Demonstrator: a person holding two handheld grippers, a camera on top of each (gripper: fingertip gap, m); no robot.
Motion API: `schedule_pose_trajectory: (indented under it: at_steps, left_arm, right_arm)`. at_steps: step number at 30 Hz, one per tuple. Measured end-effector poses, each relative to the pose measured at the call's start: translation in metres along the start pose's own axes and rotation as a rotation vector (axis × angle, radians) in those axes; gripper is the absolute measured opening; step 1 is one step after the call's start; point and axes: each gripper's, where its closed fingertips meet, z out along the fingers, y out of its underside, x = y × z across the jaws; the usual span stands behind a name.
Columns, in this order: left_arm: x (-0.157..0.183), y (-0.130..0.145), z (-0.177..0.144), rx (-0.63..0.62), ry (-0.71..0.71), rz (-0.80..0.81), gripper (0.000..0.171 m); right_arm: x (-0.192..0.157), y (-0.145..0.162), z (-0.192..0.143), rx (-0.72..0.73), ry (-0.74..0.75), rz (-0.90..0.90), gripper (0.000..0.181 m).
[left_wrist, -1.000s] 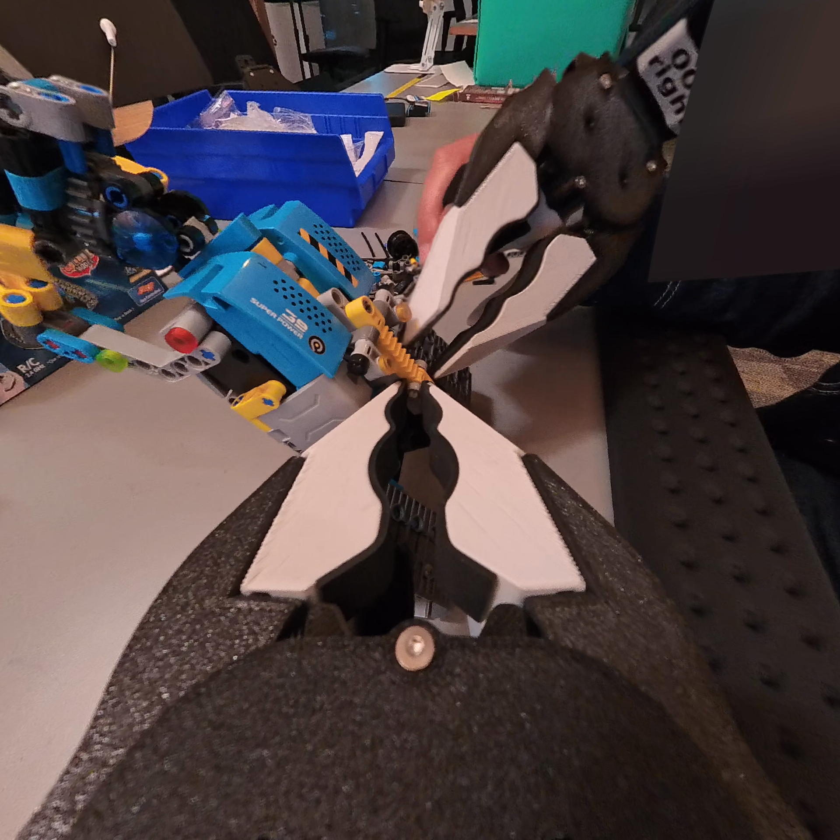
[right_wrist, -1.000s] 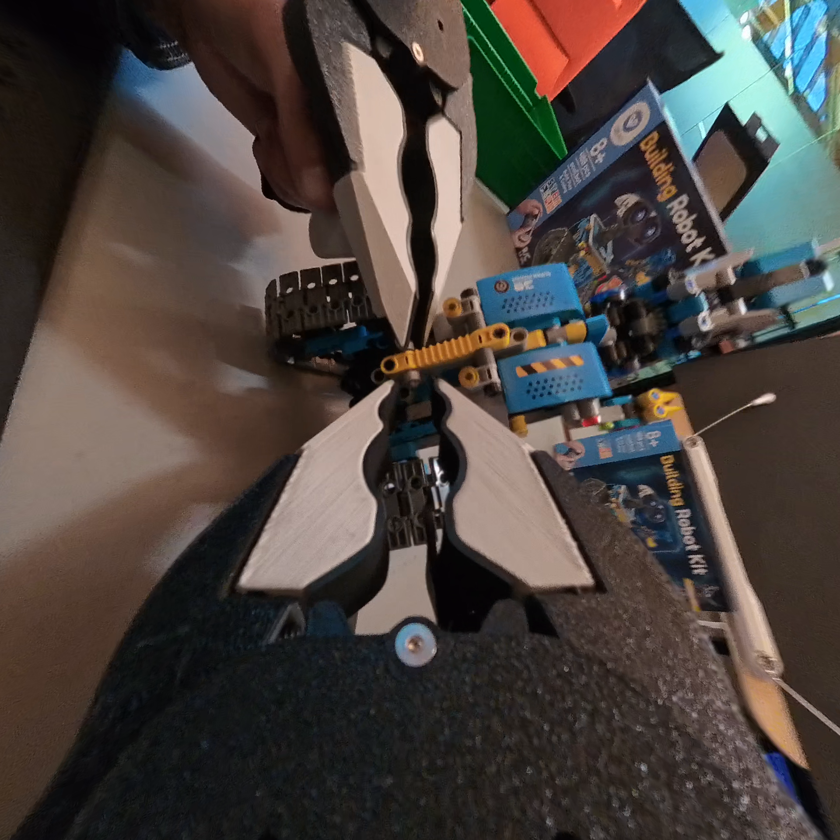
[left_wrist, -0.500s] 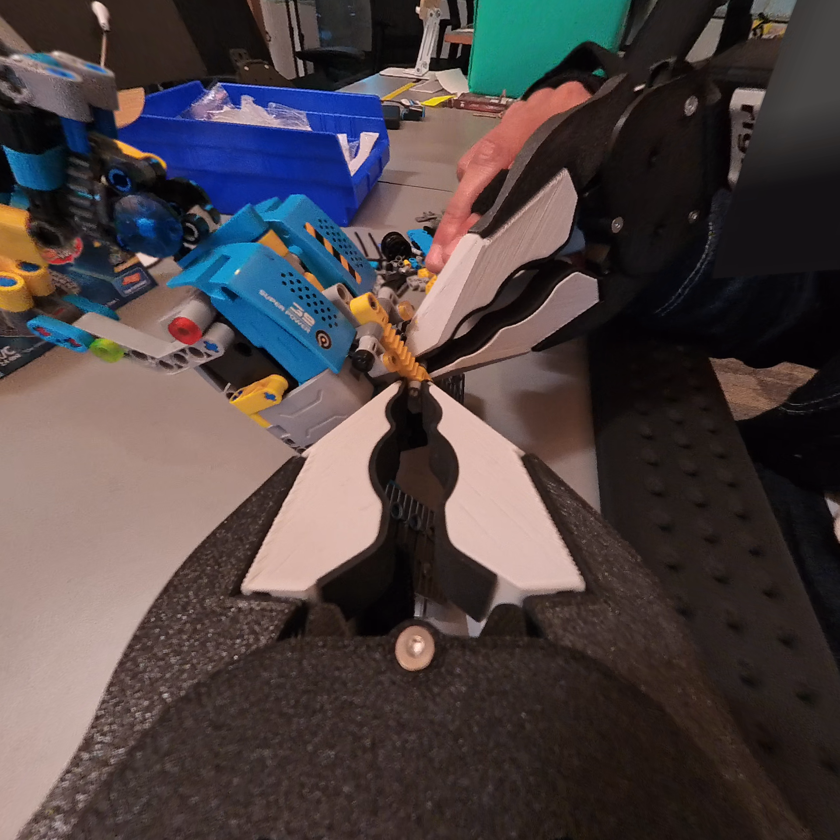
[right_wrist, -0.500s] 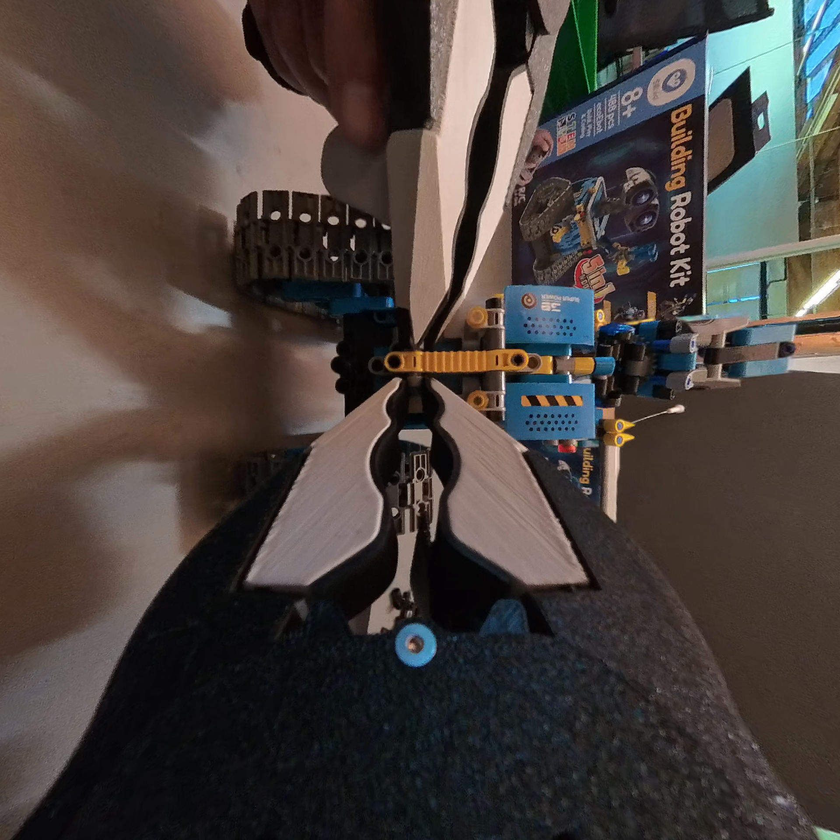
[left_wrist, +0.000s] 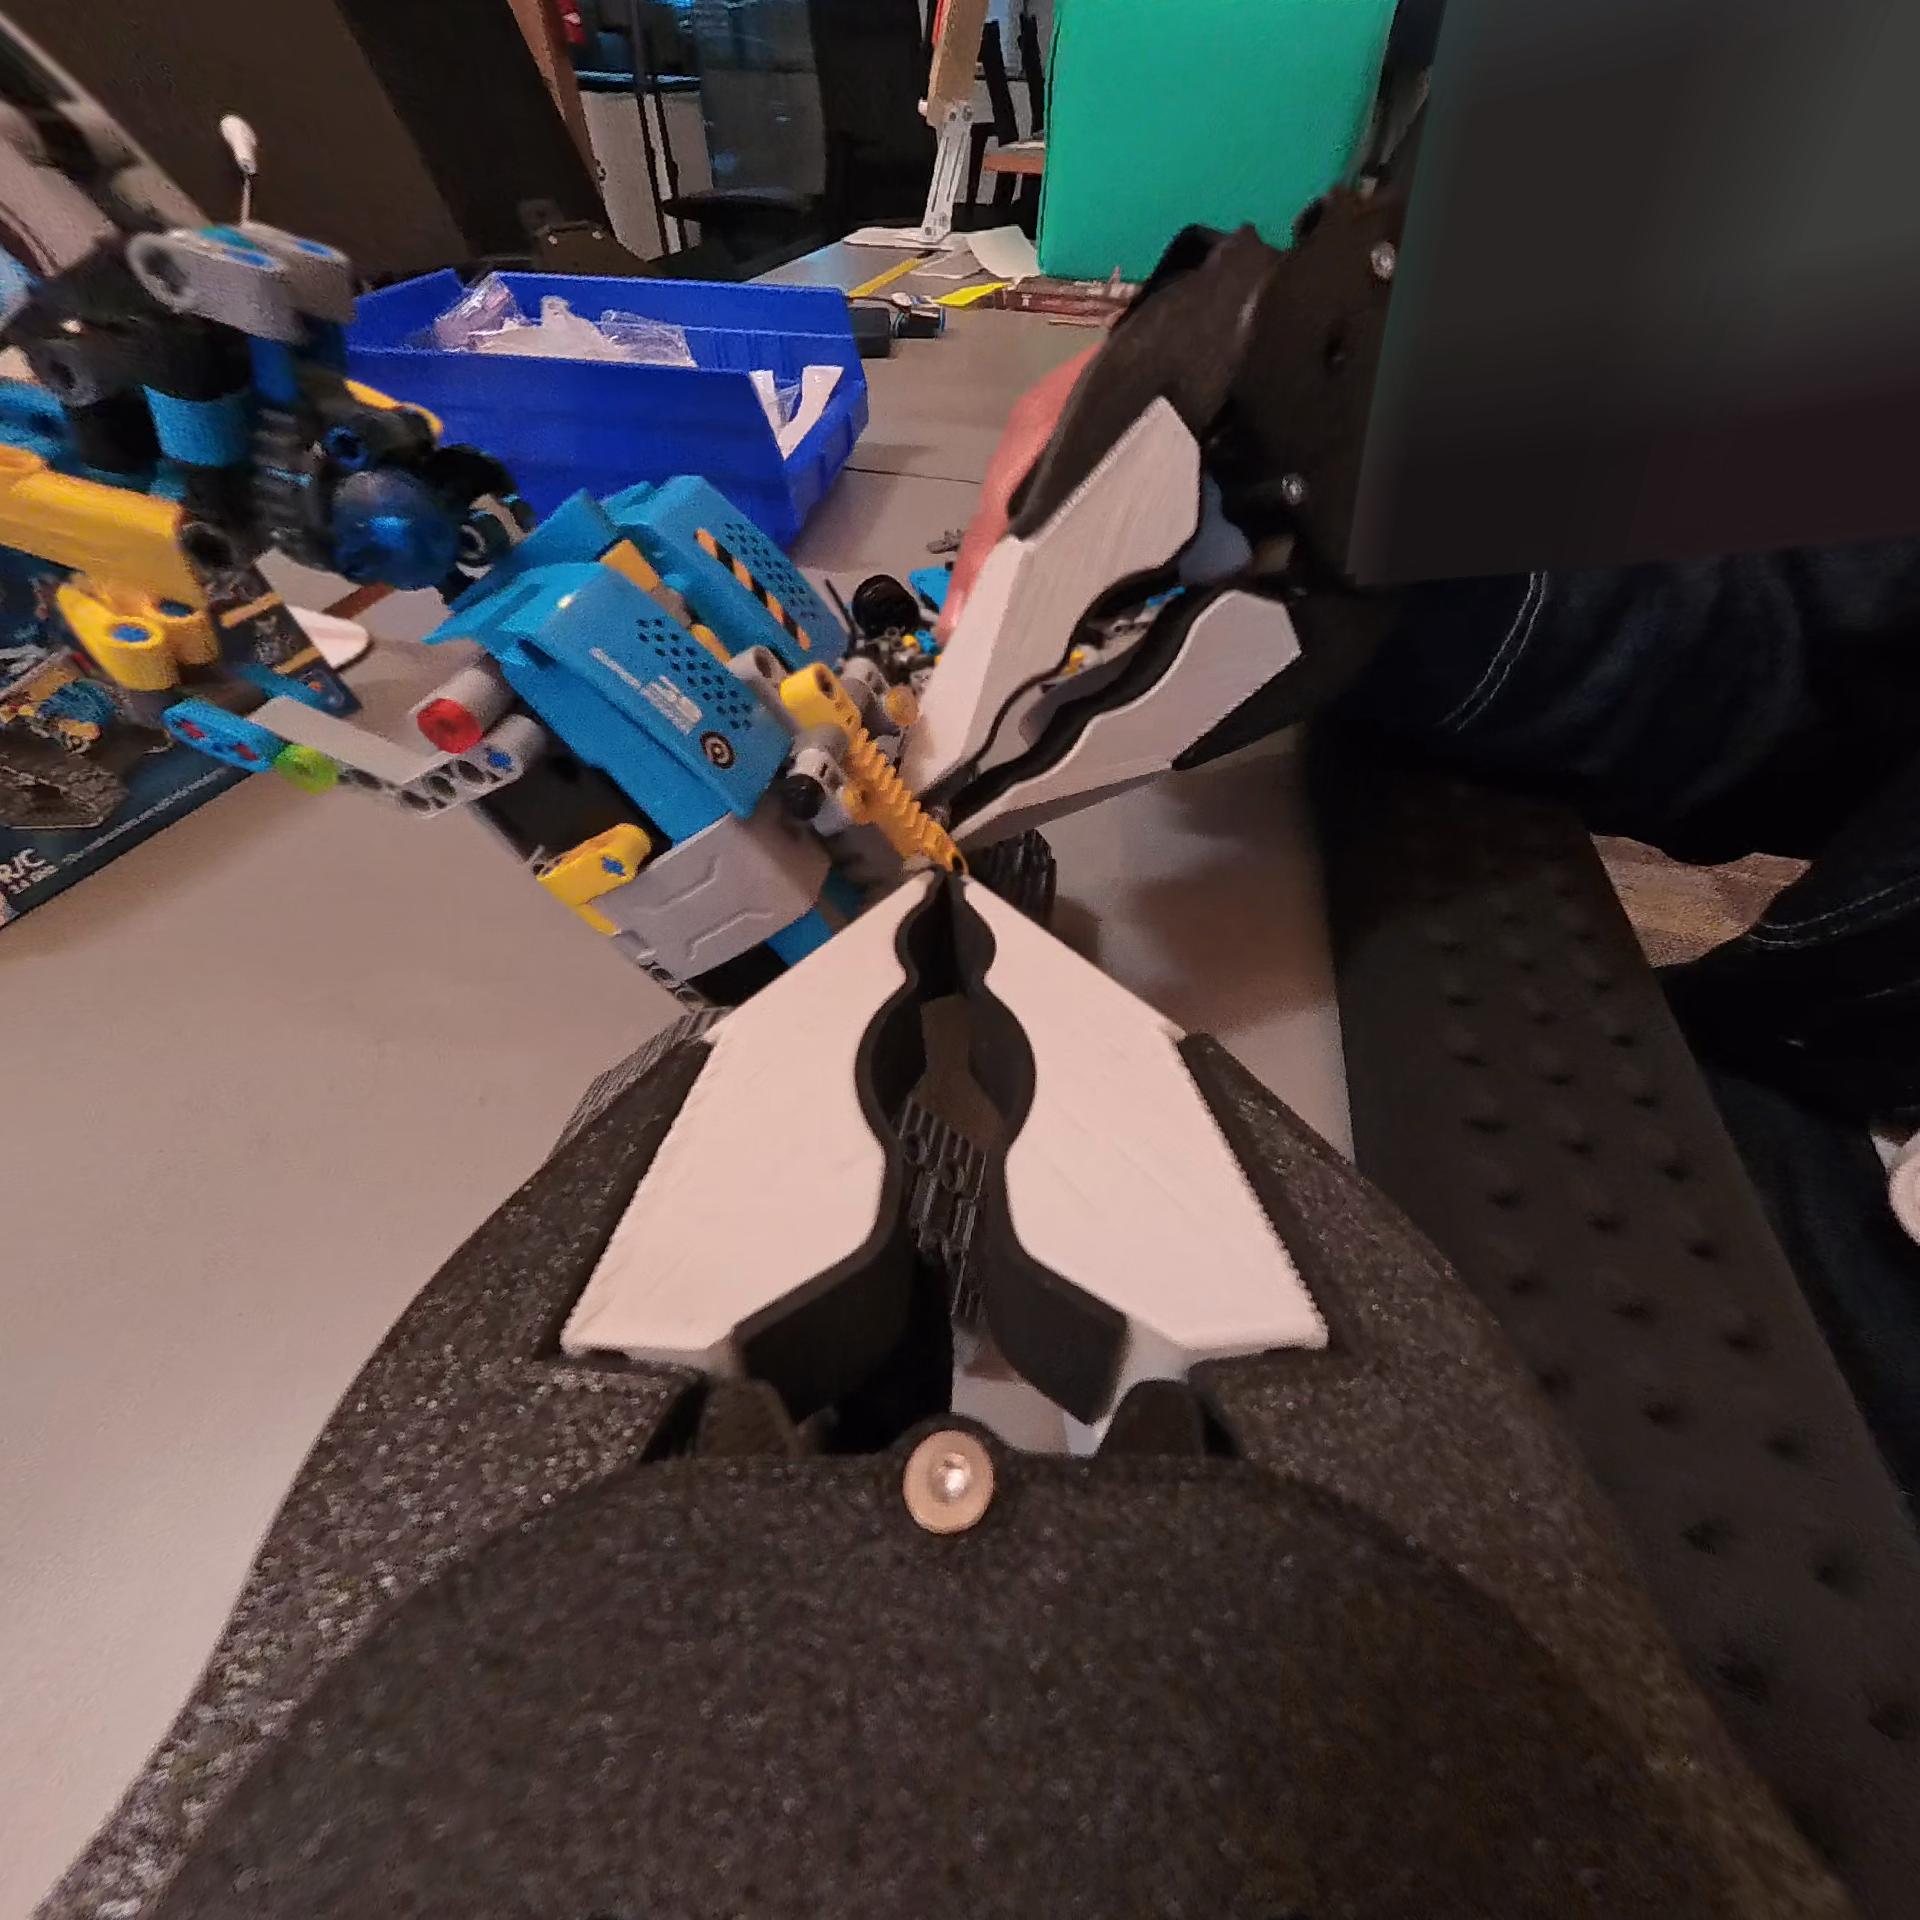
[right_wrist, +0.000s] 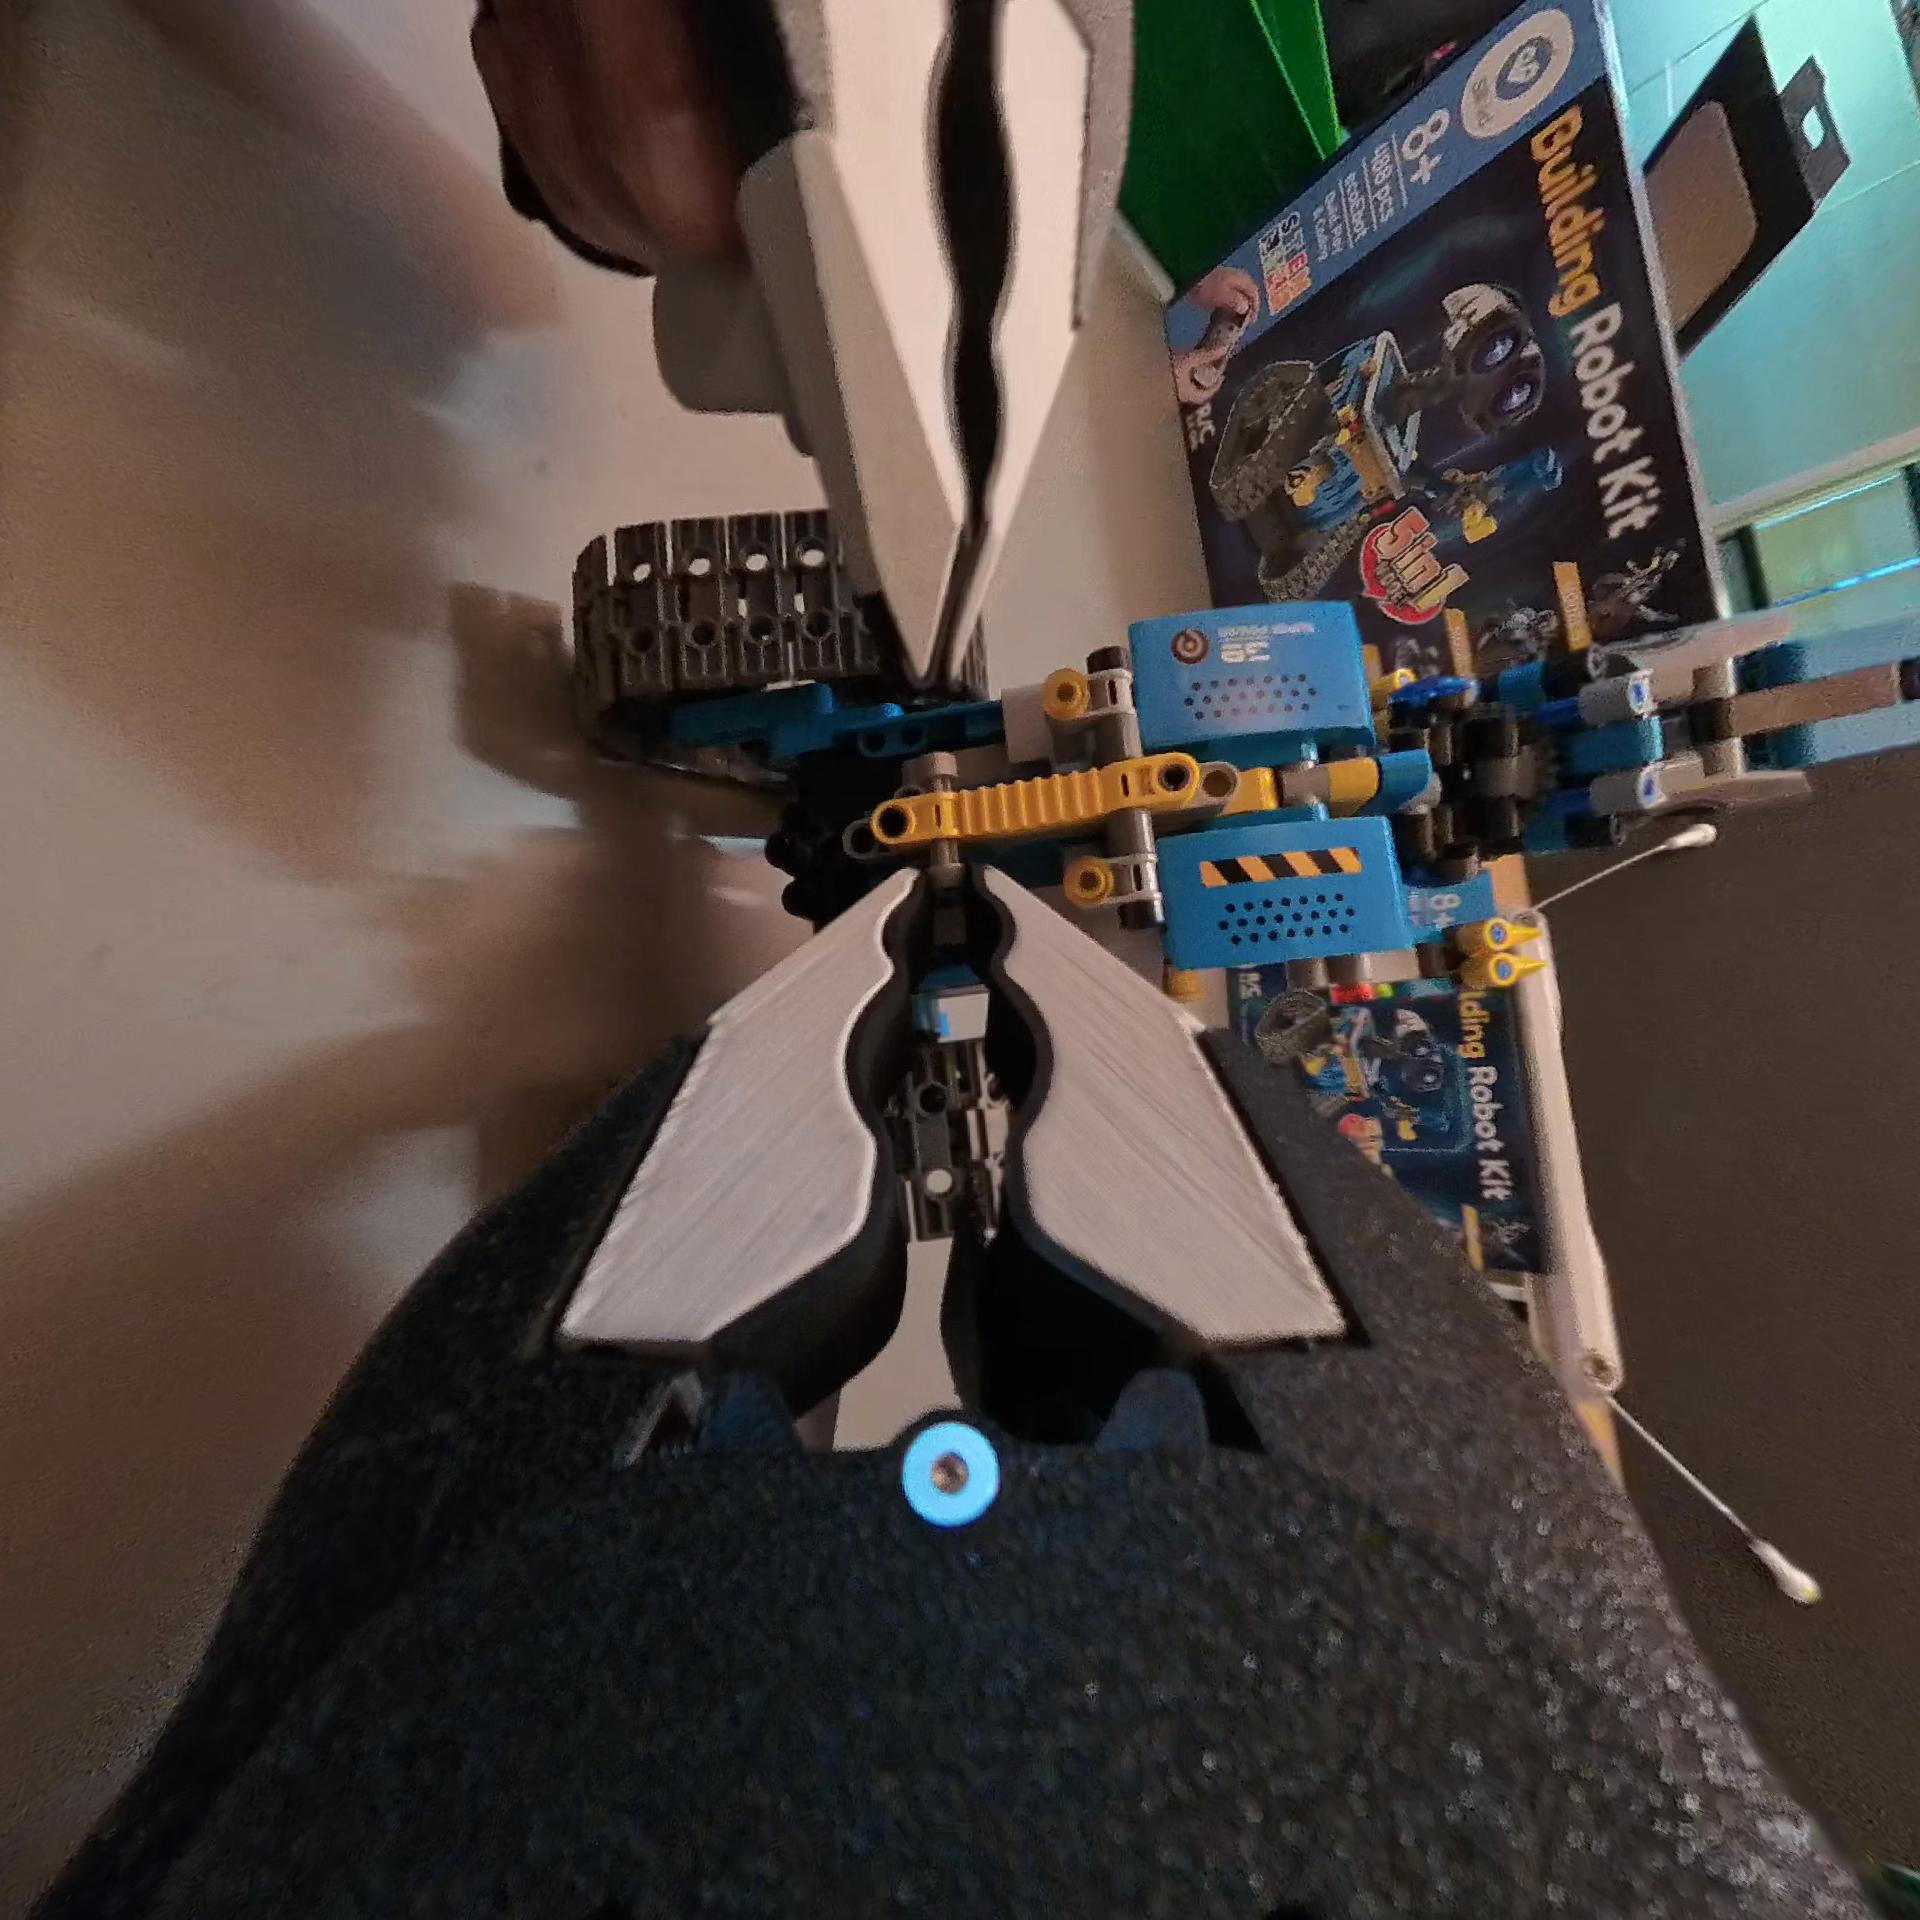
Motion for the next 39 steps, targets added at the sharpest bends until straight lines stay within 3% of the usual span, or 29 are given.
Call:
schedule_pose_trajectory:
  at_steps: [3,5,7,19,26,29,34,39]
  left_arm:
    - [-0.002,0.006,0.006,-0.040,-0.041,0.030,0.000]
    - [-0.004,0.004,0.008,-0.041,-0.056,0.038,0.011]
    - [-0.005,0.007,0.010,-0.061,-0.063,0.062,0.012]
    - [0.001,0.006,0.013,-0.048,-0.030,0.118,0.004]
    - [-0.012,0.005,-0.004,0.018,-0.035,0.016,0.004]
    - [-0.002,0.009,0.002,-0.006,0.004,0.027,0.004]
    - [0.000,0.008,0.005,-0.008,0.007,0.018,0.004]
    - [0.000,0.008,0.006,-0.015,-0.006,0.024,0.004]
  right_arm:
    - [-0.001,-0.002,0.001,0.015,0.004,-0.009,0.003]
    - [-0.002,-0.003,0.000,0.020,0.001,-0.013,0.003]
    - [-0.003,-0.004,-0.001,0.028,-0.006,-0.020,0.004]
    - [-0.006,-0.006,-0.004,0.040,-0.015,-0.039,0.004]
    - [0.009,0.012,-0.020,0.077,-0.004,0.113,0.004]
    - [0.006,-0.013,-0.031,0.242,-0.096,0.247,0.003]
    - [0.001,-0.018,-0.031,0.309,-0.173,0.334,0.003]
    - [-0.009,0.015,-0.010,0.118,-0.179,0.314,0.003]
